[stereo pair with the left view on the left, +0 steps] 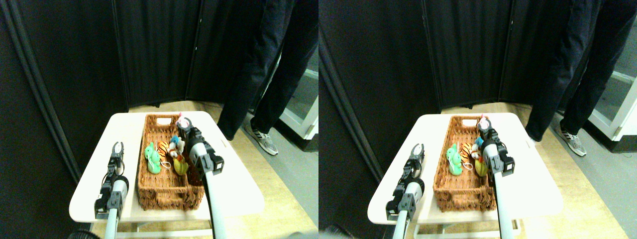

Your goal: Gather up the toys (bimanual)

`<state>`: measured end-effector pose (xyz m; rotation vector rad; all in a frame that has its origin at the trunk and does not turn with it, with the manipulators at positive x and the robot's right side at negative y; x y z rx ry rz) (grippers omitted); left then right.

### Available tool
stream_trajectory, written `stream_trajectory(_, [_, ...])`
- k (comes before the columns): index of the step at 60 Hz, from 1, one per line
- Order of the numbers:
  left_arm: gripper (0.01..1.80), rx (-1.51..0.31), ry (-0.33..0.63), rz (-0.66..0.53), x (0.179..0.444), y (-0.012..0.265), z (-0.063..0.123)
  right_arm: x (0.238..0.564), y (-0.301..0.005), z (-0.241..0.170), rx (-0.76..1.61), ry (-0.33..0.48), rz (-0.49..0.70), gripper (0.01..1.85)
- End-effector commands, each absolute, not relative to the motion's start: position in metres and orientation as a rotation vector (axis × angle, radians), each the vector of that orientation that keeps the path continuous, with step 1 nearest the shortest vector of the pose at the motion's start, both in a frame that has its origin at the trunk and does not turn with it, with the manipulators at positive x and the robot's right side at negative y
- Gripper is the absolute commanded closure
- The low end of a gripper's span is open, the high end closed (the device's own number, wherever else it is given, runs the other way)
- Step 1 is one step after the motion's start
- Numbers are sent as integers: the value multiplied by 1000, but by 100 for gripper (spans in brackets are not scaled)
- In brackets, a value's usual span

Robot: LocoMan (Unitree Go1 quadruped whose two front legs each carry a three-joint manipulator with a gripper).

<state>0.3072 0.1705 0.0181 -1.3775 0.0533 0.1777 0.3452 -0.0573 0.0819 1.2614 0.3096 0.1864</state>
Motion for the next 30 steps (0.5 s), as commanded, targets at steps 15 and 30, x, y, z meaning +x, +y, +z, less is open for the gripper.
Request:
stream_trajectory(15, [180, -1361, 1, 127, 305, 169, 32, 344, -55, 83, 1318, 435, 188, 121])
stream_trajectory(30, [180, -1365, 8, 114, 305, 168, 33, 344, -62, 87, 1288, 452, 193, 74])
